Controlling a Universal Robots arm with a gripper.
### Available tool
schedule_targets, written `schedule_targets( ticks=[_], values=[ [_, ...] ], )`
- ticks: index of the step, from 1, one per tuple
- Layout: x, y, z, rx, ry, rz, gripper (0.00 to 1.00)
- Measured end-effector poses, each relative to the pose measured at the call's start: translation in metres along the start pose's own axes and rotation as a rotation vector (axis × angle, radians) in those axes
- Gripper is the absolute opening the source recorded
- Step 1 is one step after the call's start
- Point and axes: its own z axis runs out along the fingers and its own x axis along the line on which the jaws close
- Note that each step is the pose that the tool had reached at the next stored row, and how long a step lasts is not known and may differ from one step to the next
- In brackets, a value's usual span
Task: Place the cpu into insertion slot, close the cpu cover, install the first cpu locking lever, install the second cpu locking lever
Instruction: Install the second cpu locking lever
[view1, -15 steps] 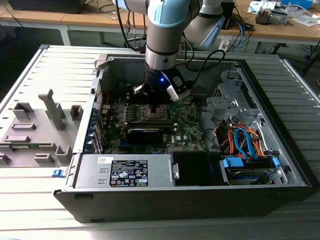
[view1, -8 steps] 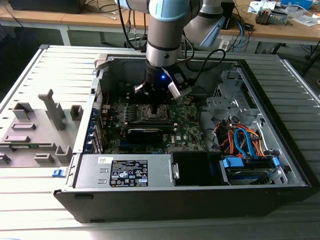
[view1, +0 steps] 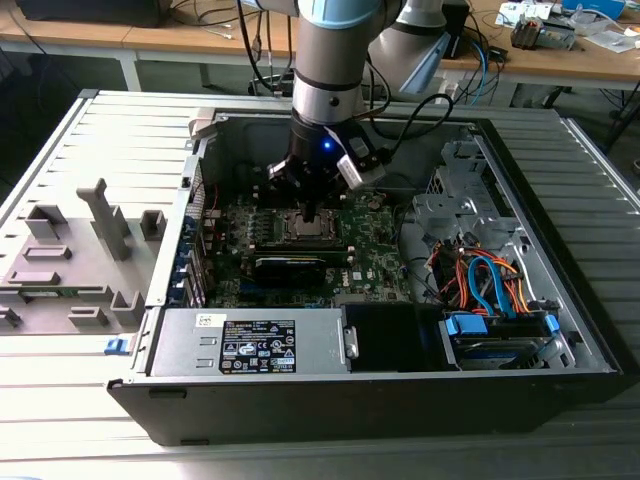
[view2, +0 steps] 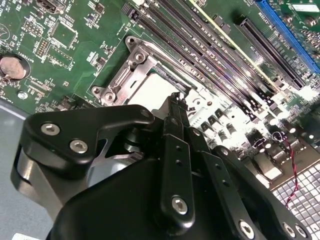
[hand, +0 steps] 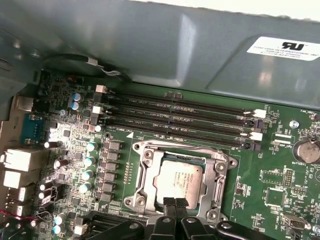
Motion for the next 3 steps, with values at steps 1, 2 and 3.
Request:
schedule_targets(
  ticks=[1,2,3],
  values=[
    [0.0000,0.0000,-0.0004,0.0000,0.0000,0.000,0.11],
    [0.0000,0.0000,-0.0004,0.0000,0.0000,0.000,0.11],
    [0.0000,0.0000,-0.0004,0.0000,0.0000,0.000,0.11]
  ],
)
